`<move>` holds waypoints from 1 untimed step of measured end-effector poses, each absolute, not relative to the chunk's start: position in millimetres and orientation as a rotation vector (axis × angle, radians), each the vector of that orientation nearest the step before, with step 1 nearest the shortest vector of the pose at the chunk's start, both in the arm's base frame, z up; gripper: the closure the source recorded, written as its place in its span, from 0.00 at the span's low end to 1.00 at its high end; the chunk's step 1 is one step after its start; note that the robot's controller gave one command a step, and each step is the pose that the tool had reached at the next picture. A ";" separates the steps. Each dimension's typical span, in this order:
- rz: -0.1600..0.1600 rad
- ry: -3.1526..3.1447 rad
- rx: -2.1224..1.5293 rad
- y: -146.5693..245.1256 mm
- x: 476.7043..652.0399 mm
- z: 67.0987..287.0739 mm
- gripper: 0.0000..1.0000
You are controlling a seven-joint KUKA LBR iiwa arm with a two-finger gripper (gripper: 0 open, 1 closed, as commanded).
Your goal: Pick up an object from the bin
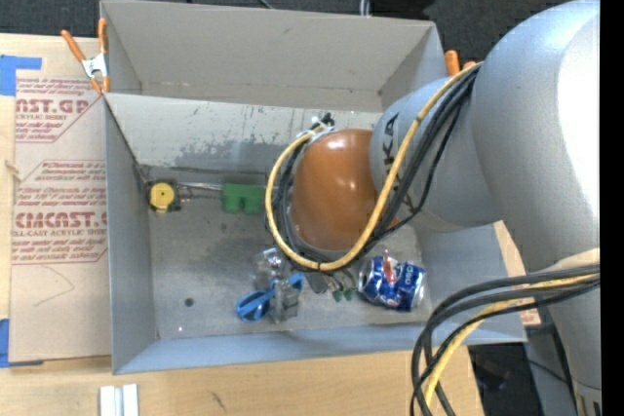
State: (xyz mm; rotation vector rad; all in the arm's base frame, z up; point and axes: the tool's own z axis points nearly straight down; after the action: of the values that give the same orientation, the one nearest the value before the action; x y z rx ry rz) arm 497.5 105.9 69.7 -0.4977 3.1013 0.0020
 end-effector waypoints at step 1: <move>0.002 2.684 -1.630 100.4 516.3 70.7 1.00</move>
Offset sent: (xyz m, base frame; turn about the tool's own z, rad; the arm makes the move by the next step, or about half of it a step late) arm 0.0188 -0.0064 0.0014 -0.7733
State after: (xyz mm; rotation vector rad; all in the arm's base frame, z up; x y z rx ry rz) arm 516.3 100.4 70.7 -1.6299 2.6836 0.0022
